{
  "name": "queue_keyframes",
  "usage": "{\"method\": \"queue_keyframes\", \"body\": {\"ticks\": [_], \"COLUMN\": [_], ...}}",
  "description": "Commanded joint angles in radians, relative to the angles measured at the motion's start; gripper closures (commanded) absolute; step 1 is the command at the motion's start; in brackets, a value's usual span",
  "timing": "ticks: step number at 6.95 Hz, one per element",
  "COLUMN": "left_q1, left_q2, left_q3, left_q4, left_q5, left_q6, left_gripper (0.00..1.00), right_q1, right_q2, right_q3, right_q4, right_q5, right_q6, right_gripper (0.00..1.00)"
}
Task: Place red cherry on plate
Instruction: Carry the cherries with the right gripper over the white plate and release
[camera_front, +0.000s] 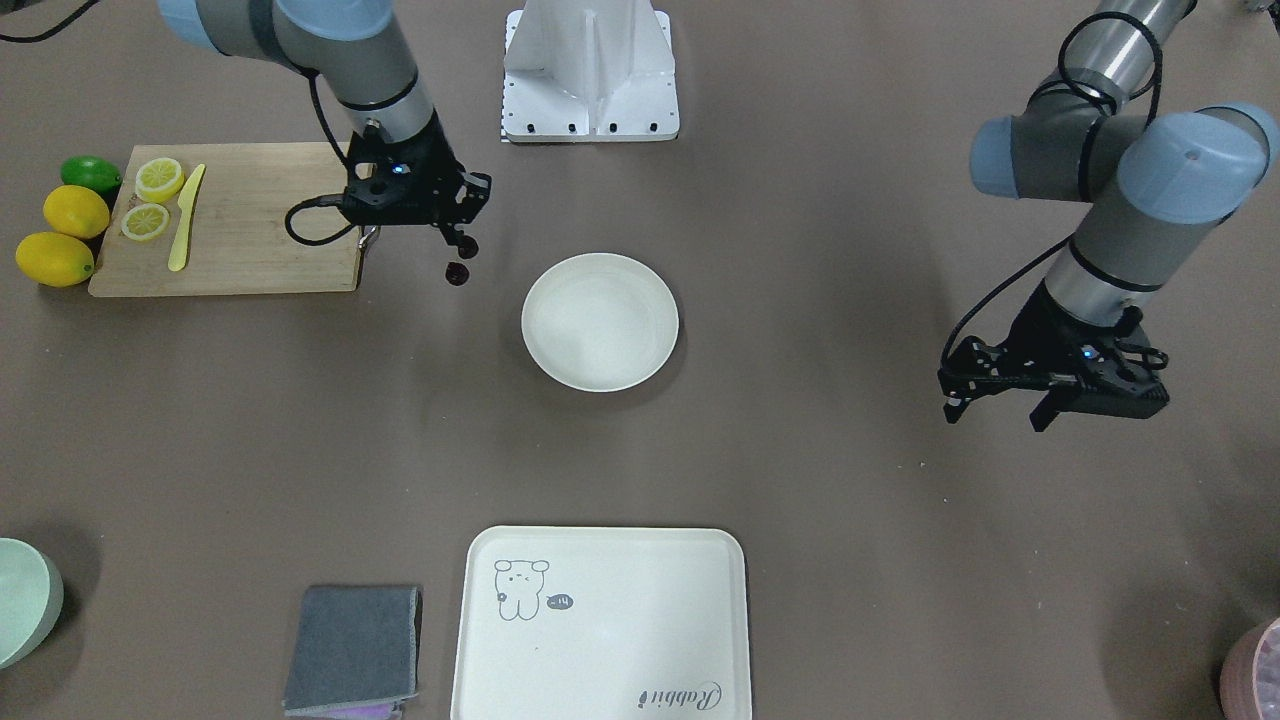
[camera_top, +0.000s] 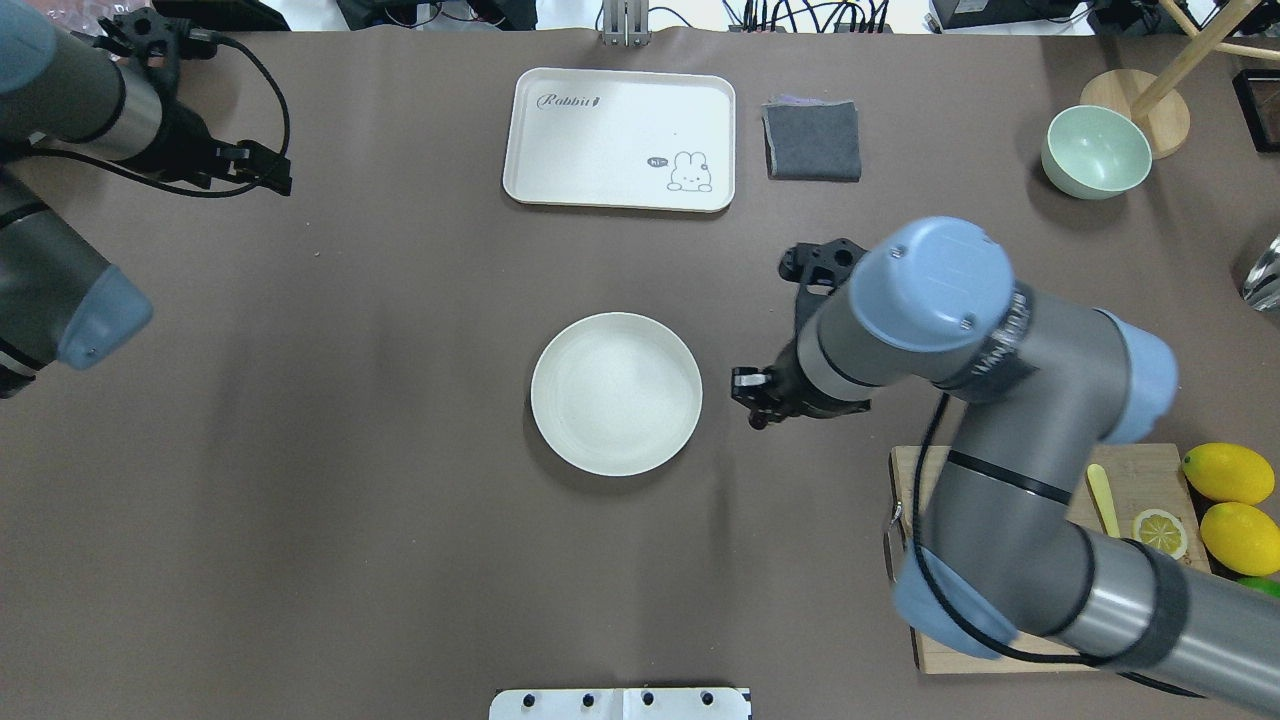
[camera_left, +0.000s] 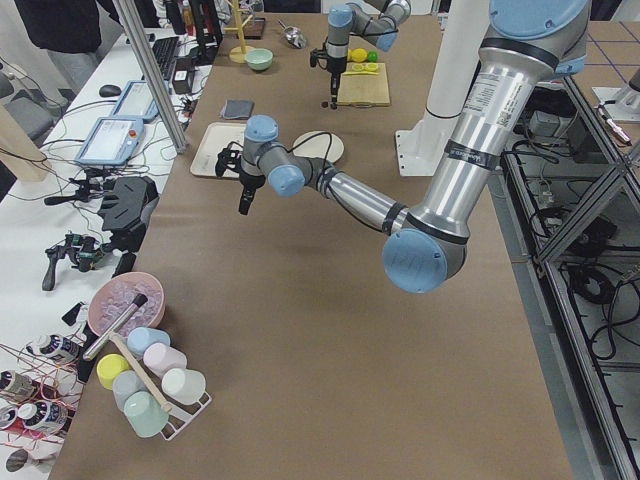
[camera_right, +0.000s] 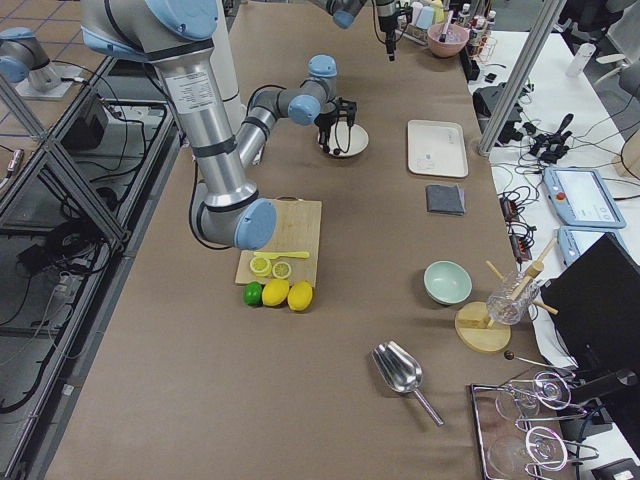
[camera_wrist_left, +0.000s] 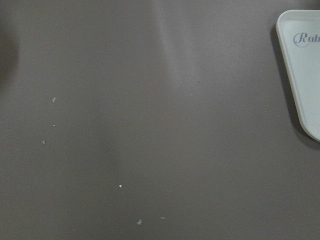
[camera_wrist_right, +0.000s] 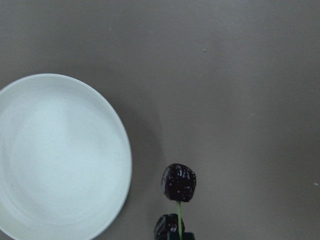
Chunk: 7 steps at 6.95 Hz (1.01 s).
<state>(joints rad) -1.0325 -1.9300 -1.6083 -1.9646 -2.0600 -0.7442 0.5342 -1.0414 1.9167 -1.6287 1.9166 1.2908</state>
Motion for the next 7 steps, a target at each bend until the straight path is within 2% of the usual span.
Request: {"method": "queue_keyframes", "body": {"ticks": [1,2,3,5,6,7], "left_q1": [-0.076,-0.081,-0.083,-0.083,-0.083,-0.083], "left_q2": [0.025,0.026,0.026,0.032,0.032,0.034], "left_q3": [0.033,0.042,0.045,0.045,0.047,0.045], "left_q4": [0.001,0.001,0.001,0.000,0.000,0.000], "left_q5": [-0.052,-0.052,-0.052,-0.052,-0.052,-0.054], "left_q6": [0.101,0.112,0.112,0.114,0.114,0.114], "left_gripper": [0.02,0.02,0.02,0.02,0.02,0.02], "right_q1": [-0.022,-0.066,-0.097,-0.120,-0.120,-0.118], "right_q2": [0.200,0.213,0.216,0.216,0.216,0.216], "right_q3": [-0.216,-0.261,-0.322,-0.341,-0.344,-0.341], "right_q4": [-0.010,0.056,0.175,0.199,0.199,0.199], "right_q5": [-0.022,-0.054,-0.070,-0.083,-0.085,-0.087], "right_q6": [-0.010,-0.010,0.007,-0.001,0.005,0.008], "right_gripper": [1.00,1.00,1.00,1.00,0.22,0.00]}}
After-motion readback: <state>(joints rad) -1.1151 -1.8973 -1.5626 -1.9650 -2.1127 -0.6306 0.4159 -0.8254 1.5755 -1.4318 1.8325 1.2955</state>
